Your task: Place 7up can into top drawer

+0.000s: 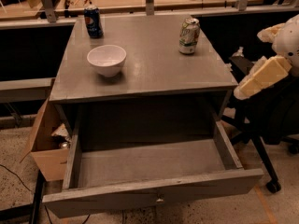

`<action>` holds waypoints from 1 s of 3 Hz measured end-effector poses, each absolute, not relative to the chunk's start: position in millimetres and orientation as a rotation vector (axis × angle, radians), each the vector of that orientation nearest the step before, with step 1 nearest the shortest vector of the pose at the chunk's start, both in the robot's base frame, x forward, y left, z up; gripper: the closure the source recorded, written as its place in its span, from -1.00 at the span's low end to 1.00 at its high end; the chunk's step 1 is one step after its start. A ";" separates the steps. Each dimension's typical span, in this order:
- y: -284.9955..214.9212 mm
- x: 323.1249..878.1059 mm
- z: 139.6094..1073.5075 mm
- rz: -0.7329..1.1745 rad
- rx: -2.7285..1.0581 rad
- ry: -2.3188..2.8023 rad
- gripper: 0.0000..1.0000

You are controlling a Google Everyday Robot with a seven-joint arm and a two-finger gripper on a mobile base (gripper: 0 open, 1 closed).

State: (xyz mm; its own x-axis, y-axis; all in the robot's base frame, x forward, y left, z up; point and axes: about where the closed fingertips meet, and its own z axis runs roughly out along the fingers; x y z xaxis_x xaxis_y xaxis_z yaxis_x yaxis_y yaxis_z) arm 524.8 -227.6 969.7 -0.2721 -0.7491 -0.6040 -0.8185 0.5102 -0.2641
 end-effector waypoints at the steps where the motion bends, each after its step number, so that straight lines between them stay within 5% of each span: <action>1: -214.2 575.7 967.3 0.273 -1.100 1.915 -1.00; 3: -205.2 637.1 971.1 0.285 -0.827 1.824 -1.00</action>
Offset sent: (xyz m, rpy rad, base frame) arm 0.1918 -0.0071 0.0191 0.5798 -0.4632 -0.4751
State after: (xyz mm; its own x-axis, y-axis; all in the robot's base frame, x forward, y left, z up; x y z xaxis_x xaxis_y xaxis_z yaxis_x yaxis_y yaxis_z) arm 637.1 -205.2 971.1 -0.1965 -0.4024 -0.8941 -0.6563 0.7315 -0.1850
